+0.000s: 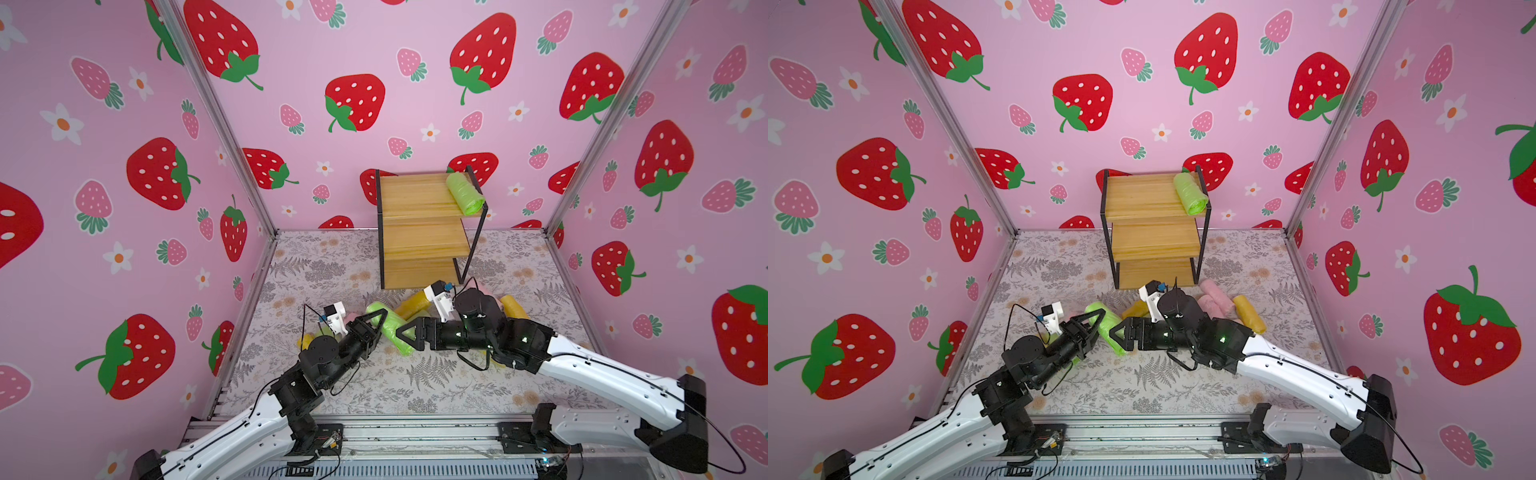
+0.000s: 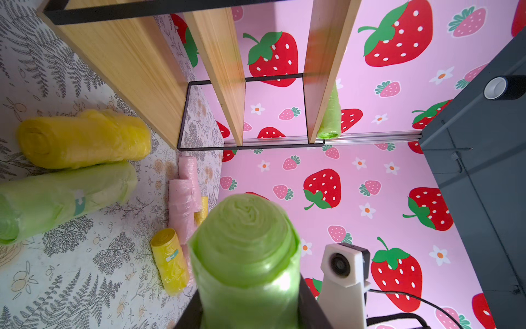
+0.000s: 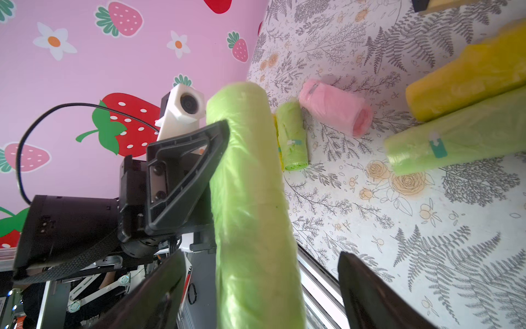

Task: Sort the rolls of trash bags by color and place them on the shelf
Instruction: Pick up the roll of trash bags from the center of the board, then place the roll of trash bags on the shelf.

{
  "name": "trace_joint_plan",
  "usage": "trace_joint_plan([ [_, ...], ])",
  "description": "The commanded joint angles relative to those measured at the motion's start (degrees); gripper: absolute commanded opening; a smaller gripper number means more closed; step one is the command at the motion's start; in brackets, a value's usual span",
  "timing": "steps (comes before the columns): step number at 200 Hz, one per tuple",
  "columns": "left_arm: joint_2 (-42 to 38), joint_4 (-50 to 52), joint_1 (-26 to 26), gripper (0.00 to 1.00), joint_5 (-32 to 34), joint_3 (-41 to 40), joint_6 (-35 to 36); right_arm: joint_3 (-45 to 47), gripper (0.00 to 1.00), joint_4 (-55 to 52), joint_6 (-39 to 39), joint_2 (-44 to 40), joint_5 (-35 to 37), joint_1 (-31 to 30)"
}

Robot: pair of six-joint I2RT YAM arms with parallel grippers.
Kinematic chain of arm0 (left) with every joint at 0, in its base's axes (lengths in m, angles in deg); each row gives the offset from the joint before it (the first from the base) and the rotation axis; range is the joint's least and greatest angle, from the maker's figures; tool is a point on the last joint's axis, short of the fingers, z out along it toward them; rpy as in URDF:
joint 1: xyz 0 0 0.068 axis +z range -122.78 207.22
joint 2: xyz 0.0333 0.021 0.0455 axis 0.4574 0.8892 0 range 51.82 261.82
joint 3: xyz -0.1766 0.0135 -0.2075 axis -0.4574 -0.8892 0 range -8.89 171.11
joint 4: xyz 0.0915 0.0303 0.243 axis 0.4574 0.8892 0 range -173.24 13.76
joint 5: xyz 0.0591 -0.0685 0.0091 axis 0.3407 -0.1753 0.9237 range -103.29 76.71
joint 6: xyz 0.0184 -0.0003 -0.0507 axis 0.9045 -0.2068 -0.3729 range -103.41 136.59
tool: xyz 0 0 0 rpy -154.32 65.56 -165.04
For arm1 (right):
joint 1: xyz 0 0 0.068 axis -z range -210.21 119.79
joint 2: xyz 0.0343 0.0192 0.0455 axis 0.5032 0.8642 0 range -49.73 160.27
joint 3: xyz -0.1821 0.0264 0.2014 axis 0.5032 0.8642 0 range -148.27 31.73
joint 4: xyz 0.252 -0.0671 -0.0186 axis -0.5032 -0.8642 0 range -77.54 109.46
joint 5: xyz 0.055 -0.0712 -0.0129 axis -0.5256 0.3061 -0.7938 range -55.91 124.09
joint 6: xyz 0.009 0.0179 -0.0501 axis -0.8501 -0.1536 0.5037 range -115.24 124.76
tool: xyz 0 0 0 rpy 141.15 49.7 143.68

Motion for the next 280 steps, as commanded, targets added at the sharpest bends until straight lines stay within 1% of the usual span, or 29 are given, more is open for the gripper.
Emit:
trace_joint_plan([
  [1, -0.35, -3.58, -0.33, 0.0, 1.27, 0.55, -0.01, -2.08, 0.86, 2.57, -0.38, 1.71, 0.21, -0.92],
  [27, -0.39, -3.76, -0.34, 0.0, 1.35, 0.51, -0.1, -3.24, 0.8, 3.15, -0.48, 3.98, -0.39, -1.41],
  [48, -0.66, -4.07, -0.42, 0.0, 1.42, 0.23, -0.2, -4.1, 0.68, 3.16, -0.49, 5.14, -0.28, -1.68],
  [59, -0.86, -4.06, -0.42, 0.0, 1.44, 0.12, -0.29, -4.36, 0.54, 3.15, -0.39, 5.4, 0.02, -1.68],
  [64, -1.06, -4.03, -0.46, 0.0, 1.44, 0.03, -0.22, -4.52, 0.43, 3.15, -0.39, 5.36, 0.0, -1.68],
  [72, -1.39, -3.9, -0.44, 0.0, 1.44, 0.0, -0.28, -4.76, 0.29, 3.0, -0.32, 5.53, 0.08, -1.7],
  [85, -1.86, -3.57, -0.46, 0.01, 1.36, -0.21, -0.11, -5.24, 0.11, 2.46, 0.0, 5.65, 0.23, -1.69],
  [87, -1.94, -3.36, -0.43, 0.06, 1.29, -0.19, -0.04, -5.36, 0.09, 2.28, 0.04, 5.69, 0.32, -1.7],
  [91, -2.24, -2.85, -0.41, 0.21, 1.3, -0.05, 0.03, -5.58, 0.04, 1.9, 0.22, 5.66, 0.69, -1.68],
  [94, -2.42, -2.08, -0.42, 0.35, 1.35, 0.06, 0.02, -5.86, 0.0, 1.21, 0.34, 5.55, 1.07, -1.68],
  [97, -2.8, -1.03, -0.42, 0.49, 1.39, 0.29, 0.03, -6.13, 0.0, 0.52, 0.55, 5.46, 1.65, -1.68],
  [100, -3.13, 0.13, -0.42, 0.6, 1.48, 0.55, 0.16, -6.51, 0.0, -0.34, 0.66, 5.39, 2.18, -1.72],
  [104, -3.72, 1.85, -0.42, 0.69, 1.72, 1.12, 0.51, -6.98, 0.0, -1.4, 0.99, 5.24, 3.06, -1.63],
  [107, -4.18, 3.26, -0.42, 0.74, 1.9, 1.5, 0.96, -7.48, 0.0, -2.2, 1.39, 5.11, 3.58, -1.59],
  [111, -4.9, 5.42, -0.37, 0.95, 2.26, 2.19, 1.79, -8.15, 0.0, -3.29, 1.89, 4.95, 4.15, -1.53],
  [112, -5.11, 6.1, -0.4, 0.98, 2.38, 2.38, 2.01, -8.28, 0.0, -3.63, 1.93, 4.84, 4.32, -1.47],
  [114, -5.59, 7.32, -0.35, 1.0, 2.58, 2.79, 2.54, -8.62, 0.0, -4.14, 2.33, 4.77, 4.59, -1.38],
  [128, -8.72, 17.15, -0.33, 1.0, 4.86, 6.72, 6.89, -11.63, 0.0, -9.22, 4.36, 4.26, 6.97, -0.68],
  [149, -12.71, 32.79, -0.31, 1.0, 10.12, 14.27, 14.27, -16.87, 0.0, -16.11, 7.43, 3.8, 8.83, 1.85],
  [163, -14.52, 39.8, -0.3, 1.0, 12.82, 18.26, 18.89, -20.38, 0.0, -18.76, 9.47, 3.94, 8.87, 4.45],
  [180, -15.95, 45.7, -0.29, 1.0, 14.78, 21.28, 22.24, -26.11, 0.0, -21.04, 11.59, 4.99, 8.53, 8.39],
  [203, -16.59, 48.3, -0.28, 1.0, 14.32, 21.64, 23.35, -36.35, 0.0, -22.8, 13.97, 8.81, 7.34, 15.66],
  [225, -16.1, 48.01, -0.28, 0.98, 12.35, 20.21, 23.16, -47.8, 0.0, -24.07, 15.44, 15.37, 5.47, 22.3],
  [250, -15.05, 47.78, -0.31, 0.97, 10.69, 19.03, 22.76, -63.56, 0.0, -27.77, 17.46, 26.08, 3.33, 27.64],
  [280, -13.67, 48.35, -0.31, 0.97, 9.86, 19.16, 23.61, -81.54, 0.0, -33.45, 17.64, 39.64, 1.29, 32.71],
])
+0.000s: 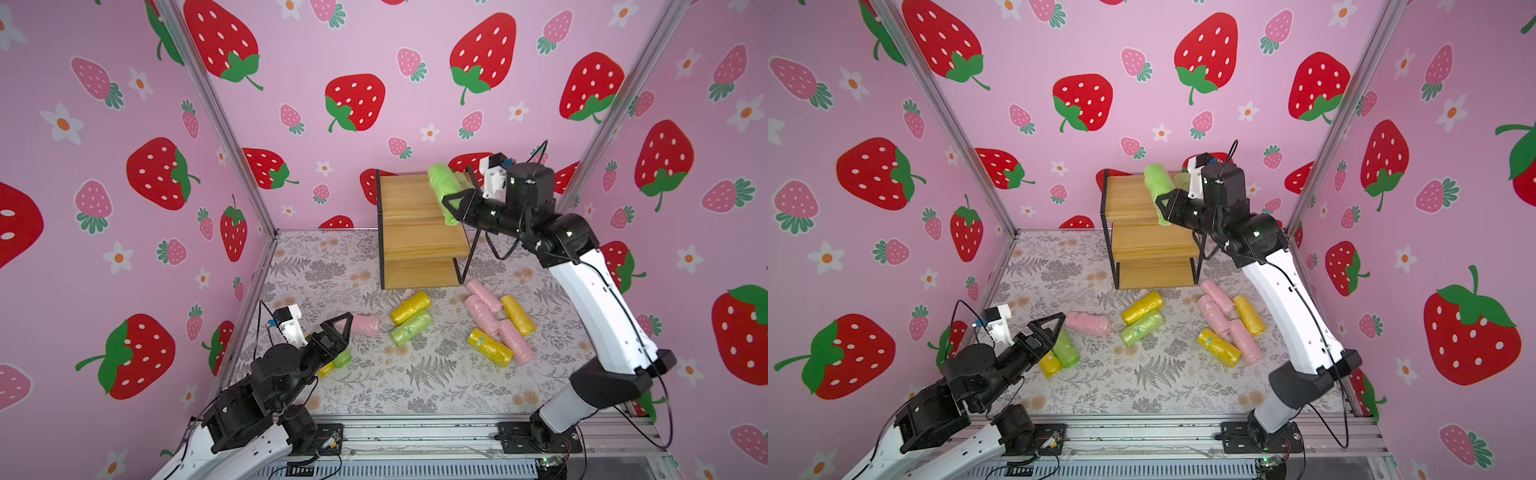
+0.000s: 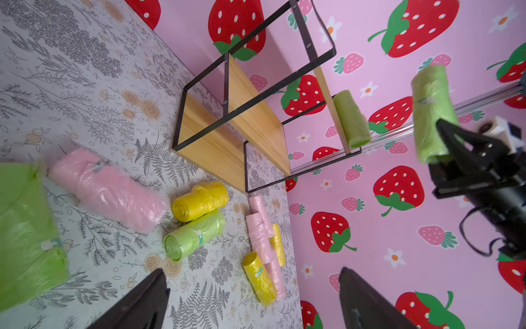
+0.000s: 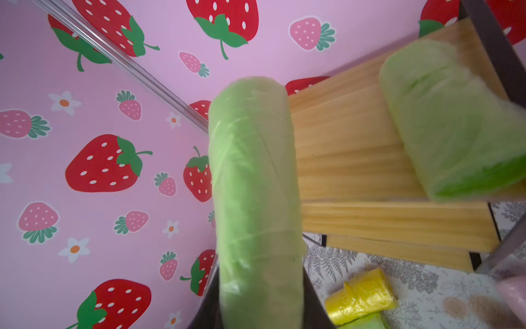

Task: Sort the rolls of trash bags by color and place them on the shelf
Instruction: Place the roll of trash bags on the shelf.

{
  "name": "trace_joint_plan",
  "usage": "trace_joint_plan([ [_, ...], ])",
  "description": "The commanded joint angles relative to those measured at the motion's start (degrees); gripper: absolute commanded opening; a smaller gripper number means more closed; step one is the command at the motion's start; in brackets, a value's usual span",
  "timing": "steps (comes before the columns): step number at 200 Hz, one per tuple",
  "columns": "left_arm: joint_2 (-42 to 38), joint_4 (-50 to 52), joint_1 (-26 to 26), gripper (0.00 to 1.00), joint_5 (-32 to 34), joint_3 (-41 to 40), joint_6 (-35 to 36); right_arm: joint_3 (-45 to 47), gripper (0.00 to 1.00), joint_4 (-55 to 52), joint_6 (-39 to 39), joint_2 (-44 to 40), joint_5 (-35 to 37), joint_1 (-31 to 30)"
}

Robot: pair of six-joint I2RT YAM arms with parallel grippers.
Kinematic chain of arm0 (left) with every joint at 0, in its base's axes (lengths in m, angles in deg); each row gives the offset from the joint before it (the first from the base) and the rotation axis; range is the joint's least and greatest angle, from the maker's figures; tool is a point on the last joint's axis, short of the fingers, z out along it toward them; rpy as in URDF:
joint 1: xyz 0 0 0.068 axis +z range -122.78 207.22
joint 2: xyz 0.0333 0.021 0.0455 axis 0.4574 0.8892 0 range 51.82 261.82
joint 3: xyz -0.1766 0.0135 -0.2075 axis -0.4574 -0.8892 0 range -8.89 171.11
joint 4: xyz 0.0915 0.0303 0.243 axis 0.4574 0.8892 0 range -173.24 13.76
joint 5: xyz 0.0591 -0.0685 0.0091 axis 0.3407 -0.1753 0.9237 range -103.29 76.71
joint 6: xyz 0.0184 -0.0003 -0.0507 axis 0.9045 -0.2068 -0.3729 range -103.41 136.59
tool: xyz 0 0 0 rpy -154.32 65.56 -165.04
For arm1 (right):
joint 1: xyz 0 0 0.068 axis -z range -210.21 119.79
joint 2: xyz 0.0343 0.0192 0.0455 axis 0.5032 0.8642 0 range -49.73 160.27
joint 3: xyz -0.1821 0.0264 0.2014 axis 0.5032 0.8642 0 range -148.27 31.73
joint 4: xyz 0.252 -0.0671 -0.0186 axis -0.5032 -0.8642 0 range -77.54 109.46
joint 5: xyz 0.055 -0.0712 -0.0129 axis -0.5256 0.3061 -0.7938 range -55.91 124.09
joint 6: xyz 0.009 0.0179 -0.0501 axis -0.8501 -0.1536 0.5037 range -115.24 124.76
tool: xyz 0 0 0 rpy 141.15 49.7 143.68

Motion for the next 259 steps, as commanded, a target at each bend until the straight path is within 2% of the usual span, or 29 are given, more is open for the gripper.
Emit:
trace_joint_plan([
  [1, 0.93, 1.23, -0.08, 0.97, -1.3, 0.18, 2.1, -10.13, 0.0, -5.32, 2.02, 8.12, -2.89, 2.96],
  [22, 2.2, 2.64, -0.13, 0.96, -1.46, 1.23, 3.29, -15.4, 0.0, -4.91, 1.25, 13.82, -4.96, 5.38],
  [62, 5.24, 6.57, -0.09, 0.96, -1.66, 3.92, 5.96, -16.11, 0.03, -3.1, 0.09, 17.34, -5.82, 7.46],
  [70, 5.91, 6.99, -0.09, 0.96, -1.66, 4.29, 6.37, -16.09, 0.09, -2.93, 0.19, 17.68, -5.9, 7.6],
  [77, 6.51, 7.12, -0.08, 0.96, -1.78, 4.47, 6.73, -16.08, 0.19, -2.62, 0.48, 17.86, -6.15, 7.62],
  [95, 7.97, 6.68, -0.08, 0.96, -2.36, 4.78, 7.15, -16.19, 0.59, -2.84, 1.39, 17.96, -6.44, 7.82],
  [103, 8.72, 6.36, -0.07, 0.97, -2.97, 4.76, 7.42, -16.24, 0.67, -3.23, 1.98, 17.72, -6.24, 7.82],
  [122, 10.81, 5.89, -0.09, 0.97, -4.24, 5.02, 8.22, -16.32, 0.75, -4.2, 3.8, 16.73, -6.0, 7.82],
  [153, 15.2, 6.72, -0.08, 1.0, -5.36, 6.48, 10.48, -16.33, 0.8, -4.5, 5.96, 13.65, -6.68, 7.82],
  [202, 20.93, 7.52, -0.03, 1.0, -5.3, 8.25, 14.03, -13.32, 0.8, -3.98, 7.98, 4.7, -11.11, 7.81],
  [221, 23.43, 7.17, -0.02, 0.99, -5.94, 8.8, 16.11, -4.97, 0.8, -2.67, 9.0, -2.41, -10.8, 7.82],
  [259, 31.34, 7.0, 0.0, 0.98, -9.47, 11.99, 21.36, 20.96, 0.82, 1.44, 11.02, -20.11, -8.06, 7.82],
])
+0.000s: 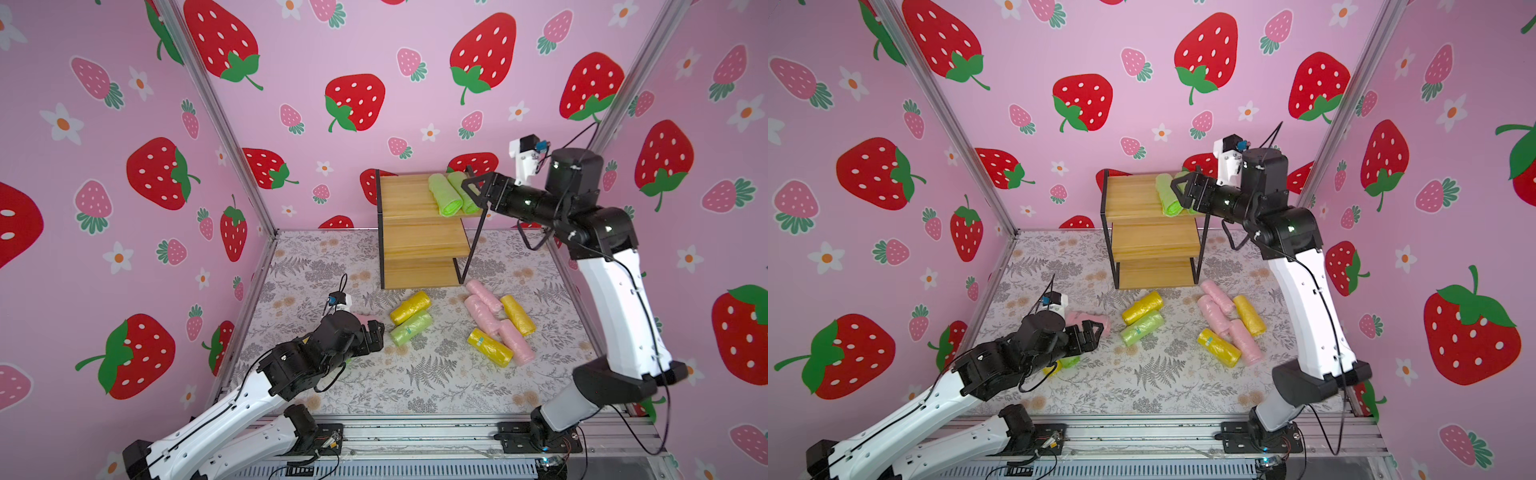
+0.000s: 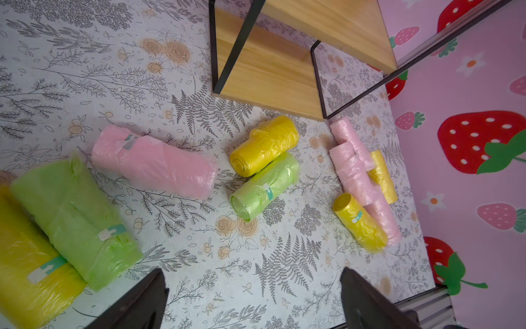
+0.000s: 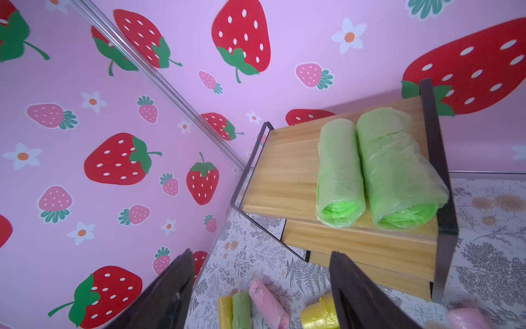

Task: Sort the rolls of trash bags by color and place them on the shelf
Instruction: Place the roll of trash bags on the shelf.

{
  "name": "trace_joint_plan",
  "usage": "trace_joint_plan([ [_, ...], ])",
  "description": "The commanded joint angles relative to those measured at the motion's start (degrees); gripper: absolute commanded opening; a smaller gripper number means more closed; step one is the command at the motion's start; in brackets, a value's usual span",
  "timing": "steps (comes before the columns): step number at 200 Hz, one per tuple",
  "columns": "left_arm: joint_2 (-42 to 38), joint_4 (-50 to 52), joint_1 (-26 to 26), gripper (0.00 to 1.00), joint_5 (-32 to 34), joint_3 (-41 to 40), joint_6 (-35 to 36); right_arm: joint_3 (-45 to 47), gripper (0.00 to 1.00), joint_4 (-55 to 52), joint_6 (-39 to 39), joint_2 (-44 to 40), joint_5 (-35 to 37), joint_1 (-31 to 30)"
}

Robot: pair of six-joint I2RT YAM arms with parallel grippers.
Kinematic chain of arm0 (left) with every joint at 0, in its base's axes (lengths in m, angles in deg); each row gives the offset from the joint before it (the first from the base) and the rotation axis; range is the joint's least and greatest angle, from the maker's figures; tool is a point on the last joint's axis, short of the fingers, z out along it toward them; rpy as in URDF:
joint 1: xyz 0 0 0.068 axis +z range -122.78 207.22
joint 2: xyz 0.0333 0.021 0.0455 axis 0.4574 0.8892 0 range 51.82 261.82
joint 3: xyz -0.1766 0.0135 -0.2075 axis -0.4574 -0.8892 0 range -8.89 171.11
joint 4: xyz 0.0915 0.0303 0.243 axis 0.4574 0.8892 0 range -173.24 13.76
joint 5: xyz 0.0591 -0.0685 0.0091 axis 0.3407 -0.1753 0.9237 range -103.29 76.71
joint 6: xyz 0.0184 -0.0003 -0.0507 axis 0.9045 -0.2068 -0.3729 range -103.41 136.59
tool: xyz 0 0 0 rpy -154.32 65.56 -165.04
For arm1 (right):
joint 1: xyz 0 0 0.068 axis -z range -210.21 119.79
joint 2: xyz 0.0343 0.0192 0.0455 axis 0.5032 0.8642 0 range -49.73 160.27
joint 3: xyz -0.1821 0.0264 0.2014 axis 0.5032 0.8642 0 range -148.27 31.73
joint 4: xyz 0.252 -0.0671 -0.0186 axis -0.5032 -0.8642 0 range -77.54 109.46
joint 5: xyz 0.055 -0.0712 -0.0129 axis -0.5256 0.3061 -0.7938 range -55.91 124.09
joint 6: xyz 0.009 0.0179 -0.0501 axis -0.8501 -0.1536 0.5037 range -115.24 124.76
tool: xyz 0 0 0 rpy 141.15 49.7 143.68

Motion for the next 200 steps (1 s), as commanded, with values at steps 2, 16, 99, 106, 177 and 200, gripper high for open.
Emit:
trace_joint_plan([
  [2, 4.65, 0.4, -0.02, 0.98, -3.1, 4.2, 5.49, 13.08, 0.82, 2.36, 2.61, -7.82, 1.79, 0.04],
  [16, 8.3, 0.23, -0.01, 0.97, -4.83, 5.98, 7.74, 22.61, 0.84, 3.29, 3.22, -13.8, 3.82, 0.08],
  [99, 33.68, 0.11, 0.05, 0.9, -13.45, 21.32, 21.64, 59.66, 0.88, 1.82, -0.17, -41.4, 13.28, 0.1],
  [106, 35.91, 0.47, 0.02, 0.89, -13.76, 22.67, 22.48, 61.47, 0.88, 1.13, -0.77, -43.21, 13.98, 0.07],
  [177, 56.22, 2.56, 0.3, 0.81, -16.18, 33.55, 28.56, 72.7, 0.88, -7.65, -5.4, -57.38, 19.19, 0.08],
  [200, 60.89, 2.32, 0.52, 0.81, -16.6, 36.73, 29.84, 74.0, 0.88, -10.12, -5.59, -59.2, 19.77, 0.06],
])
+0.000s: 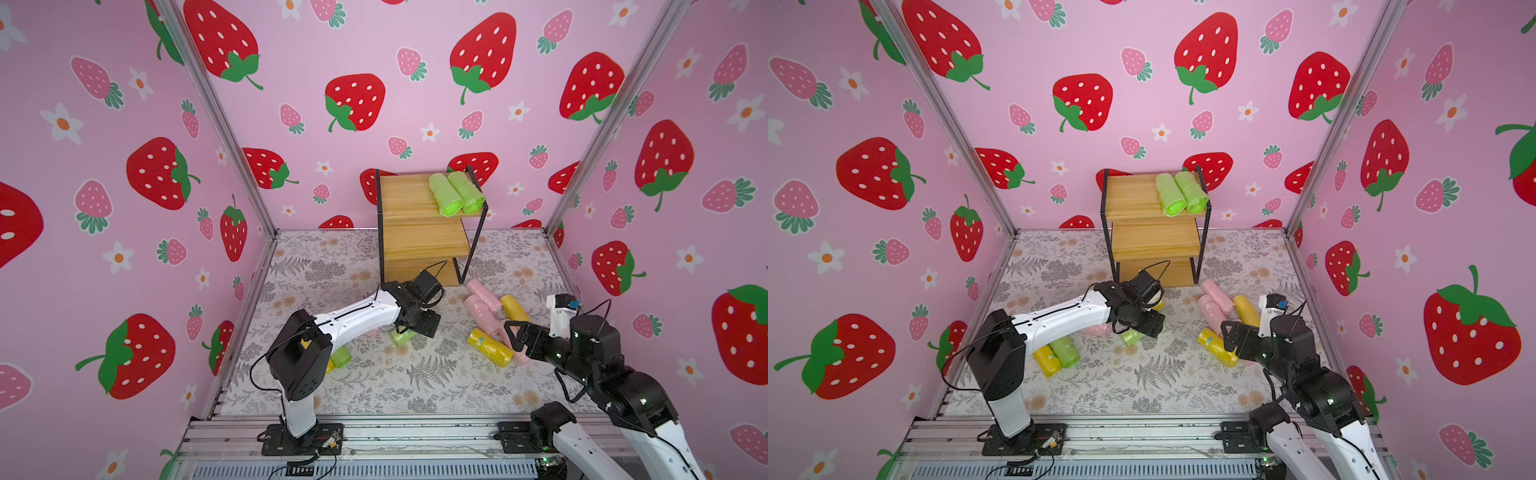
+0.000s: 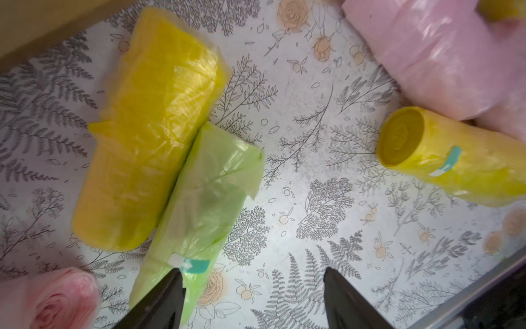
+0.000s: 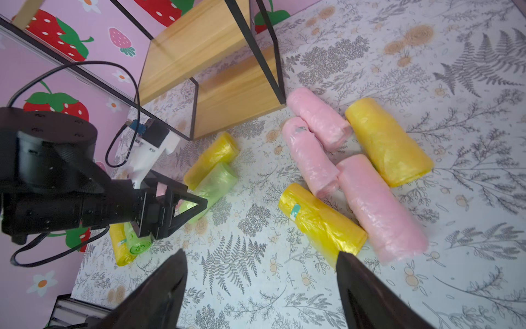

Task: Sort the rolls of trash bags by color and place them on the shelf
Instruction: Place the roll of trash bags on the shelf, then pick up the roll of trash bags from the center of the board.

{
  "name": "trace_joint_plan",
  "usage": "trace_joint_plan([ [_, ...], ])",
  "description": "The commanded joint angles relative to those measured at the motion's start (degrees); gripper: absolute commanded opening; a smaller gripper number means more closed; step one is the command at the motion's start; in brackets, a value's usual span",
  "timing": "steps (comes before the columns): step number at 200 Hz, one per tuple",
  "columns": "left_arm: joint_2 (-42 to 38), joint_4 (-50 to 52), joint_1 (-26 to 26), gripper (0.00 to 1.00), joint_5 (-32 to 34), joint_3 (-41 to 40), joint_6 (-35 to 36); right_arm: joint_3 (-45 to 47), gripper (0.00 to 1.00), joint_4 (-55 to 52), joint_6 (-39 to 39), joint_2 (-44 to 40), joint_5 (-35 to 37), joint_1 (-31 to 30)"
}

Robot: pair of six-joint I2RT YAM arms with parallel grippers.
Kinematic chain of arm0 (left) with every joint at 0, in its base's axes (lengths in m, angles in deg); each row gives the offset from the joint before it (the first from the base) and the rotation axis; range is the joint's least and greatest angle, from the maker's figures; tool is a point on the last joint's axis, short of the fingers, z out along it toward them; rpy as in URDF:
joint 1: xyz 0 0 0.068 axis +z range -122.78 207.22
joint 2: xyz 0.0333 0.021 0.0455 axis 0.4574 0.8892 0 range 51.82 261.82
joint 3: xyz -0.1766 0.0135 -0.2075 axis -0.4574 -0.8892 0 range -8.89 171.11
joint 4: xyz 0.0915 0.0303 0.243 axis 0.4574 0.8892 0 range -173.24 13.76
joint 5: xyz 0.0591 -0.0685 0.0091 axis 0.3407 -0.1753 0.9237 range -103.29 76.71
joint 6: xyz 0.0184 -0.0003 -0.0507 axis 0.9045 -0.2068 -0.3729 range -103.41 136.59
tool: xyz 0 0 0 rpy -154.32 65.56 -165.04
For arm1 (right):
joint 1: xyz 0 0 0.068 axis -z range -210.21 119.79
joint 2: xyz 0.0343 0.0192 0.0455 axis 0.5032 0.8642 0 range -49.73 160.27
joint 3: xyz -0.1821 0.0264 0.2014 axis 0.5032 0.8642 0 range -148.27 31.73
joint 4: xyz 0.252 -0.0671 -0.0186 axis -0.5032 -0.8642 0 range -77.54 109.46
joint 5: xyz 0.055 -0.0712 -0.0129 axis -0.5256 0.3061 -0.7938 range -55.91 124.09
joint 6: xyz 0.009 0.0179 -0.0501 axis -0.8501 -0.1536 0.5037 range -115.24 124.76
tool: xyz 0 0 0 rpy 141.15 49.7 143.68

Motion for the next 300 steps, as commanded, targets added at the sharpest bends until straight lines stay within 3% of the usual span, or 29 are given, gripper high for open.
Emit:
trace_joint_plan([
  [1, 3.3, 1.88, 0.37, 0.81, -0.92, 4.91, 3.22, 1.05, 0.88, -3.94, -1.32, -1.55, 2.11, 0.07],
  [34, 8.91, 3.97, 0.82, 0.82, 0.08, 10.09, 4.73, 1.15, 0.88, -3.99, -1.82, -1.88, 0.94, 0.09],
  [74, 11.19, 4.12, 2.56, 0.83, 0.46, 10.56, 4.31, 1.02, 0.88, -4.13, -1.56, -0.61, 0.47, 0.08],
  [141, 6.66, 4.03, 2.97, 0.83, 2.59, 7.3, 5.64, 1.15, 0.88, -4.07, -1.62, 0.53, 0.36, 0.08],
  [212, 8.01, 7.5, 2.69, 0.82, -3.29, 10.06, 11.23, 1.15, 0.89, -4.47, -1.91, 0.91, 1.11, 0.08],
  [300, 13.35, 8.66, 2.75, 0.82, 2.26, 13.65, 12.6, 1.48, 0.89, -4.07, -1.67, 1.61, 0.83, 0.08],
])
